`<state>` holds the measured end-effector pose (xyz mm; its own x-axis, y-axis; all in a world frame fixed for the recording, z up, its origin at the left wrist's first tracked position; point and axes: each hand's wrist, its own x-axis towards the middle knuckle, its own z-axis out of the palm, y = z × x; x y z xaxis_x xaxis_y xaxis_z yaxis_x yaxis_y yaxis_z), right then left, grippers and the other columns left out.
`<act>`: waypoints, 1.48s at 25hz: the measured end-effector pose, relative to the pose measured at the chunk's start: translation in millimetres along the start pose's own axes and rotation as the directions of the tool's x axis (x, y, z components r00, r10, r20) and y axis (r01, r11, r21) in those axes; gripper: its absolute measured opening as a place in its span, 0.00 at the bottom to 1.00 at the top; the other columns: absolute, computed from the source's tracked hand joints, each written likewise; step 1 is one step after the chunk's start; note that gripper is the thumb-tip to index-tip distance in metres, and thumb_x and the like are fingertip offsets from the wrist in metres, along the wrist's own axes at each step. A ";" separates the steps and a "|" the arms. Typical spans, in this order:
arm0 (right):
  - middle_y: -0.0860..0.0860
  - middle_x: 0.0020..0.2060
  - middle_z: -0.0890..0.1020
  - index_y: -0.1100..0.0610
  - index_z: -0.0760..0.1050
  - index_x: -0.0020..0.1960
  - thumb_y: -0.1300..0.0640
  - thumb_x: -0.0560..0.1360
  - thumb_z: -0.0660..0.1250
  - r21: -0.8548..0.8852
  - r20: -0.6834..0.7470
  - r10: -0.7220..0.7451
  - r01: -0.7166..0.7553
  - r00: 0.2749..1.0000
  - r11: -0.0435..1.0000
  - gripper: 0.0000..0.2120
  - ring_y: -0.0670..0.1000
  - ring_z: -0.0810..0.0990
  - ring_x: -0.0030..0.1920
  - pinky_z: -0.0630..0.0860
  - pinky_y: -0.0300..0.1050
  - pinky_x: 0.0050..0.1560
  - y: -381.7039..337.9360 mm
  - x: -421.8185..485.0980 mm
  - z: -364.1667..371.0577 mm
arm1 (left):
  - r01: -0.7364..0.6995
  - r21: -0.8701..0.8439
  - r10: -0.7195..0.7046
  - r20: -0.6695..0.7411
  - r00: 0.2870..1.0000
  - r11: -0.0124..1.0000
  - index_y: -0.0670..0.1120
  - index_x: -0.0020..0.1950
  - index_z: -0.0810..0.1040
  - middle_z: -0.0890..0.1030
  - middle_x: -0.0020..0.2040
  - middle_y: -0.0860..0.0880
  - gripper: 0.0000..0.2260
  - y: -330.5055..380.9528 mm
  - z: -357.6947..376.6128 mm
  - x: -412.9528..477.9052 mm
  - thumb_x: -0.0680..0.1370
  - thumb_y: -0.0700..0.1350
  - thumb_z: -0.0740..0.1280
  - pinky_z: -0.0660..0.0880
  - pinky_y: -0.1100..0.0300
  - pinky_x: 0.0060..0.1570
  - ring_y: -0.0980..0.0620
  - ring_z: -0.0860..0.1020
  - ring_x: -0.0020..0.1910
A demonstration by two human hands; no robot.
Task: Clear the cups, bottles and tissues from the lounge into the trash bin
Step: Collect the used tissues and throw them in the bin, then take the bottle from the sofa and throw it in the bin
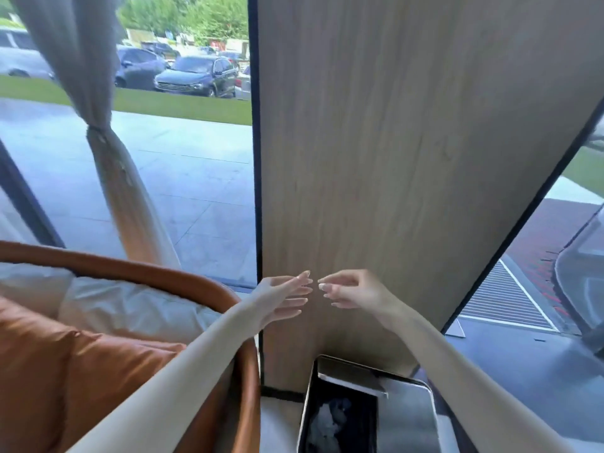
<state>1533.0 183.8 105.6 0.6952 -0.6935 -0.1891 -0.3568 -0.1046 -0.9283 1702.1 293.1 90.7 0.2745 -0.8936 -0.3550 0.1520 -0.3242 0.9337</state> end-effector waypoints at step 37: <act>0.56 0.50 0.85 0.56 0.81 0.53 0.55 0.73 0.71 0.226 0.973 -0.225 0.411 -0.050 0.883 0.10 0.52 0.84 0.51 0.81 0.48 0.53 -279.2 -398.8 724.2 | -0.433 -0.196 -0.285 -0.947 -0.151 0.880 0.45 0.53 0.82 0.84 0.56 0.44 0.14 -192.8 -245.3 -818.8 0.77 0.54 0.67 0.78 0.49 0.59 0.46 0.82 0.56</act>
<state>1807.3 1005.8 208.3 0.6526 0.7520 -0.0929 0.1118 -0.2168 -0.9698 1680.9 1163.5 189.9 0.8140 0.5208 -0.2573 0.2013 0.1625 0.9660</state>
